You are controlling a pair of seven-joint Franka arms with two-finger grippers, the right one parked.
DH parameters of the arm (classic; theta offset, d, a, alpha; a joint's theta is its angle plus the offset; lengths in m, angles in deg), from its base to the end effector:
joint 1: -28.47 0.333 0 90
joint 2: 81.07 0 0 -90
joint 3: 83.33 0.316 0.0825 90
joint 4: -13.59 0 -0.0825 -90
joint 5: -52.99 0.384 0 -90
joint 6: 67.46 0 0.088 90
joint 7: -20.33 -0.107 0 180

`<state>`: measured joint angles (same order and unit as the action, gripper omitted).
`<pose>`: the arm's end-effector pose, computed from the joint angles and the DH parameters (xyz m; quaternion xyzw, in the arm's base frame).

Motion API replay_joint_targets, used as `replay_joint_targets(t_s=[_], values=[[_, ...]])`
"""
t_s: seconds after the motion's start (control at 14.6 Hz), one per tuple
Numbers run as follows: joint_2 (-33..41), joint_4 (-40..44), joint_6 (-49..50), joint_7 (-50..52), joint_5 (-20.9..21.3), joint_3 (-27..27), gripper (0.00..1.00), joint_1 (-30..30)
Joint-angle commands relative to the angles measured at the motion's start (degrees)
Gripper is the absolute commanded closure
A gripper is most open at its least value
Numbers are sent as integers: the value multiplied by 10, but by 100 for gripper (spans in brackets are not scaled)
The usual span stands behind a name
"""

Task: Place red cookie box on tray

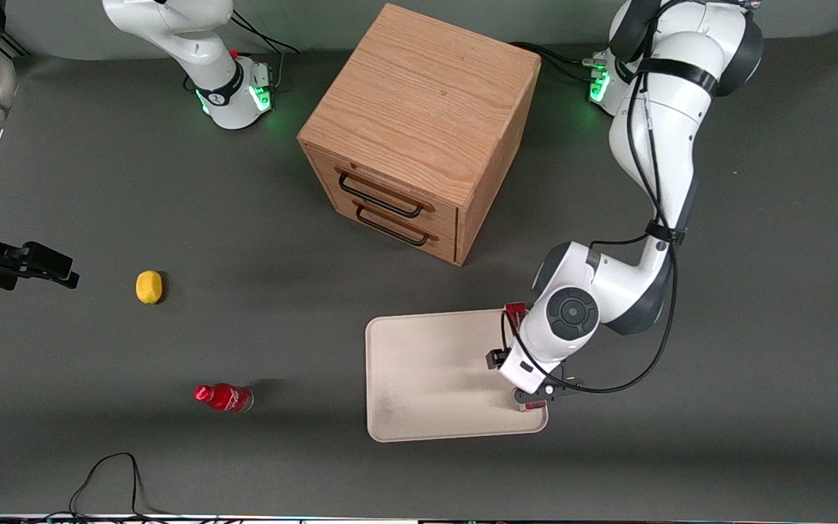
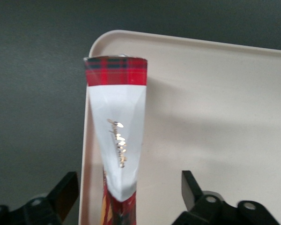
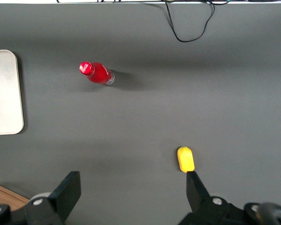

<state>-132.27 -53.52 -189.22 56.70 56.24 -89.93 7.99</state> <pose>0.6980 -0.3245 0.2584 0.9953 0.0896 0.0176 0.0338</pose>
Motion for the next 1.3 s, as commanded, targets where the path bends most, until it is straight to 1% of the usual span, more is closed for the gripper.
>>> replay_joint_targets(t_s=[0.0,0.14,0.21,0.34,0.55,0.62,0.69,0.82,0.89,0.96,1.03,1.1,1.17,1.24], values=[[30,35,88,11,9,0,0,18],[55,58,156,-15,8,-4,0,50],[75,59,188,-48,7,-6,0,64],[123,59,250,-137,4,-3,0,104],[196,50,345,-305,11,4,0,159],[217,44,380,-337,11,5,0,179],[245,20,386,-373,12,13,0,195],[317,-74,342,-429,2,50,0,207],[349,-125,312,-445,-14,67,0,207],[387,-185,271,-466,-42,78,0,217],[429,-255,222,-473,-50,85,0,219],[469,-315,184,-473,-49,86,0,219],[492,-345,172,-461,-47,84,0,218],[498,-348,180,-442,-47,81,0,217]])
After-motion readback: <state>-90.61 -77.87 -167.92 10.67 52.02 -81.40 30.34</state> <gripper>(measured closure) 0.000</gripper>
